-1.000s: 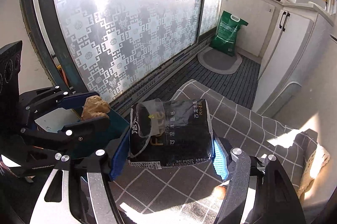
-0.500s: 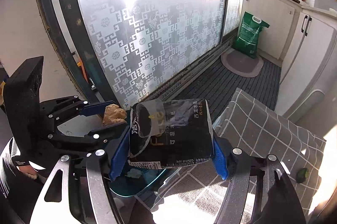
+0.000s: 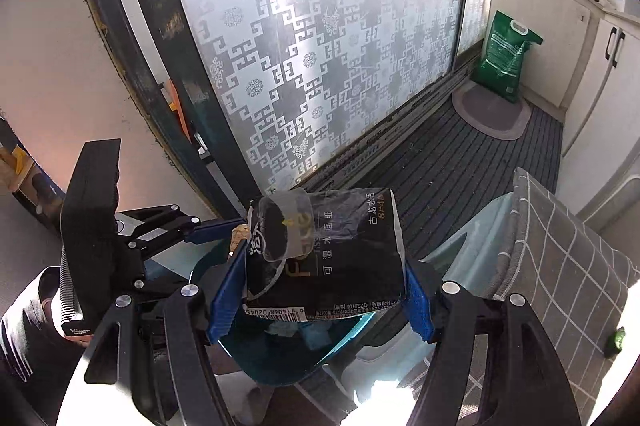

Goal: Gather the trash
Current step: 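Drop the tan paper into the teal bin while the right tool carries the black bag, then lower the black snack bag into the teal bin and open the right tool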

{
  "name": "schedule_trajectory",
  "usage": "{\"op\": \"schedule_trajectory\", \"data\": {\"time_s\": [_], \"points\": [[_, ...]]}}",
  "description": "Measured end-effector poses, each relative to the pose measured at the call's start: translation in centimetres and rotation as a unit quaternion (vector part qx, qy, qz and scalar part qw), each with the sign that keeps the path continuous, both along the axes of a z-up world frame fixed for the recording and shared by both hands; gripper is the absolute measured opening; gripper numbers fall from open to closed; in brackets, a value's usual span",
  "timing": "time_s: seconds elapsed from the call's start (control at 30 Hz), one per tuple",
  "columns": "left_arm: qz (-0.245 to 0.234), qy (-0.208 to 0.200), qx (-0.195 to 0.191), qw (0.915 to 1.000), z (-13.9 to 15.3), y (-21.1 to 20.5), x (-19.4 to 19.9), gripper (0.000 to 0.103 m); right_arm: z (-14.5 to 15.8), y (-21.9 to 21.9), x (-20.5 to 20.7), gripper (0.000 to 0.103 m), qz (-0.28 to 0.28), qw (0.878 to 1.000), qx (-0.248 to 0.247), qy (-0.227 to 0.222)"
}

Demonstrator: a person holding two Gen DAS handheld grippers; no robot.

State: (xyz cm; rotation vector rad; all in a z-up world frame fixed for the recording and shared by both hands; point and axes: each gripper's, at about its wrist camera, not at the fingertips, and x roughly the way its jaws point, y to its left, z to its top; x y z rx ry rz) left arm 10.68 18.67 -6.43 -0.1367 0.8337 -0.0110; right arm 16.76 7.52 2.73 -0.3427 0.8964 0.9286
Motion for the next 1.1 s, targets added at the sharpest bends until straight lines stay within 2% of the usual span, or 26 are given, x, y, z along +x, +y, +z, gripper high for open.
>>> {"op": "schedule_trajectory", "data": {"time_s": [0.3,0.87,1.1], "points": [[-0.005,0.063,0.009,0.998,-4.5,0.1,0.2,0.048,-1.9,1.6,-0.3,0.069,0.0,0.999,-0.023,0.022],[-0.013,0.149,0.007,0.9888,-10.7,0.3,0.5,0.048,-3.3,2.3,0.1,0.069,-0.006,0.998,-0.037,0.048],[-0.019,0.142,0.005,0.9897,-10.8,0.6,0.3,0.049,-4.1,2.6,0.2,0.069,-0.005,0.997,-0.05,0.052]]}}
